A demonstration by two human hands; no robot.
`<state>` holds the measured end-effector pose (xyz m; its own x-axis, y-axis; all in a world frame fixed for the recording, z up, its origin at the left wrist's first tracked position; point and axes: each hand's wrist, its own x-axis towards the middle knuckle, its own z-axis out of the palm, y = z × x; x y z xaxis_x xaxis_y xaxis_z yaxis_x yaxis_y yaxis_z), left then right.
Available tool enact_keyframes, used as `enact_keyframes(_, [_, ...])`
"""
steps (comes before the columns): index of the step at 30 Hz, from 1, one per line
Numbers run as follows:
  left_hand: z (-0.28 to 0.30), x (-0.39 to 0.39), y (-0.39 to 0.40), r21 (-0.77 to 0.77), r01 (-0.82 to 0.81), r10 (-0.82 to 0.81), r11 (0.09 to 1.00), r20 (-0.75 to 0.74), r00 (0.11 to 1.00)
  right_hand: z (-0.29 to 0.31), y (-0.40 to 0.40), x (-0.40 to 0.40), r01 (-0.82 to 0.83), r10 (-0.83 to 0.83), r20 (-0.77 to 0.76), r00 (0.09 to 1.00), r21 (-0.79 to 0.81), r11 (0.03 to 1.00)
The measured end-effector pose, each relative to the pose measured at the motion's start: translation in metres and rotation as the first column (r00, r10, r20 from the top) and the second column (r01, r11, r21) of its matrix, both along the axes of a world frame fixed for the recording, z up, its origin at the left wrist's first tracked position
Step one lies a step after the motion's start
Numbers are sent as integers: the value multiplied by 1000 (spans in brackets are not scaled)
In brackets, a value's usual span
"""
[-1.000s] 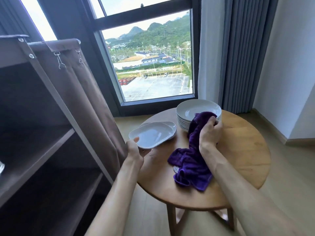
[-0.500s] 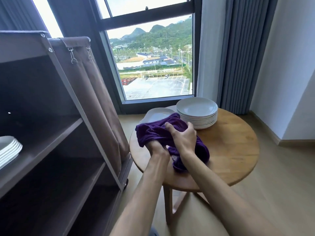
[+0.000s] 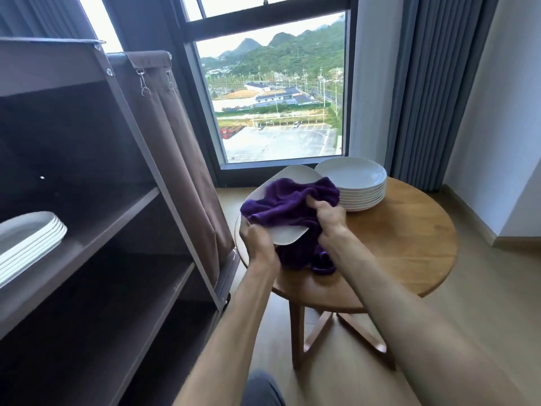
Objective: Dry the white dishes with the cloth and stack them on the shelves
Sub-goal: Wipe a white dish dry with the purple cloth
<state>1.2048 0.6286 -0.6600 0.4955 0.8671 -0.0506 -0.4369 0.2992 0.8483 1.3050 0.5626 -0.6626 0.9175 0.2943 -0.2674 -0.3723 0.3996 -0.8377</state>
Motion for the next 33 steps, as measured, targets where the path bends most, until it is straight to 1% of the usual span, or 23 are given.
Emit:
enact_keyframes(2, [-2, -9, 16, 45, 37, -32, 998, -114, 993, 2, -6, 12, 39, -39, -8, 999, 24, 999])
enact_keyframes(3, [-2, -12, 23, 38, 88, -83, 995, -121, 989, 3, -5, 15, 66, -65, -21, 998, 48, 997])
enact_keyframes(4, [-1, -13, 22, 23, 125, -122, 992, -99, 988, 2, -4, 15, 90, -87, -48, 995, 68, 994])
enact_keyframes(6, [1, -7, 4, -52, 122, -123, 991, -31, 992, -2, 2, 3, 133, -116, -145, 983, 108, 985])
enact_keyframes(7, [0, -1, -9, -92, 90, -91, 992, -12, 996, -7, 5, -2, 142, -116, -176, 978, 145, 979])
enact_keyframes(8, [-3, 5, -20, -114, 41, -44, 993, -17, 999, -17, 5, -10, 130, -104, -156, 982, 168, 977])
enact_keyframes(10, [-9, 16, -35, -108, -93, 84, 990, -86, 993, -28, 2, -30, -48, 93, -108, 990, 360, 932])
enact_keyframes(11, [-13, 20, -35, -100, -135, 123, 986, -122, 985, -34, 1, -32, -71, 119, -103, 988, 386, 920])
enact_keyframes(12, [-15, 20, -29, -88, -138, 126, 986, -128, 984, -34, -1, -33, -100, 144, -98, 985, 362, 927])
enact_keyframes(13, [-16, 17, -23, -55, -135, 127, 989, -133, 983, -33, 0, -30, -29, 65, -113, 991, 289, 957])
enact_keyframes(14, [-16, 12, -15, 5, -143, 142, 990, -150, 978, -32, 0, -23, 9, 29, -152, 988, 245, 970])
enact_keyframes(15, [-15, 8, -6, 97, -149, 164, 984, -179, 970, -29, -1, -20, -21, 59, -154, 986, 242, 970])
enact_keyframes(17, [-9, 0, 8, 298, -128, 202, 946, -233, 951, -29, -8, -17, -124, 146, -80, 986, 231, 965])
enact_keyframes(18, [-2, -3, 13, 369, -97, 201, 924, -252, 947, -33, -13, -16, -176, 191, -39, 981, 250, 952])
enact_keyframes(20, [10, -2, 28, 451, -25, 174, 892, -294, 940, -36, -18, -16, -222, 230, 8, 973, 302, 927])
enact_keyframes(21, [17, -1, 34, 464, 21, 146, 886, -322, 935, -35, -16, -15, -216, 222, 17, 975, 315, 924])
enact_keyframes(23, [30, 1, 41, 451, 79, 95, 889, -350, 932, -32, -7, -12, -156, 173, -21, 985, 342, 927])
enact_keyframes(24, [32, 3, 39, 411, 89, 55, 907, -326, 944, -30, -2, -12, -122, 148, -50, 988, 349, 929])
enact_keyframes(26, [24, 8, 25, 341, 77, 4, 937, -228, 974, -27, 12, -17, -87, 137, -124, 983, 344, 935])
enact_keyframes(27, [17, 11, 13, 353, 55, 16, 934, -194, 981, -25, 18, -22, -85, 152, -169, 974, 349, 933])
enact_keyframes(29, [5, 16, -7, 405, -40, 118, 914, -170, 978, -24, 25, -29, -92, 165, -207, 964, 321, 943])
enact_keyframes(31, [5, 13, -11, 399, -128, 204, 908, -154, 967, -25, 21, -28, -73, 123, -171, 977, 275, 959])
enact_keyframes(33, [9, 7, -2, 422, -103, 191, 901, -171, 967, -27, 9, -20, -50, 69, -72, 995, 240, 970])
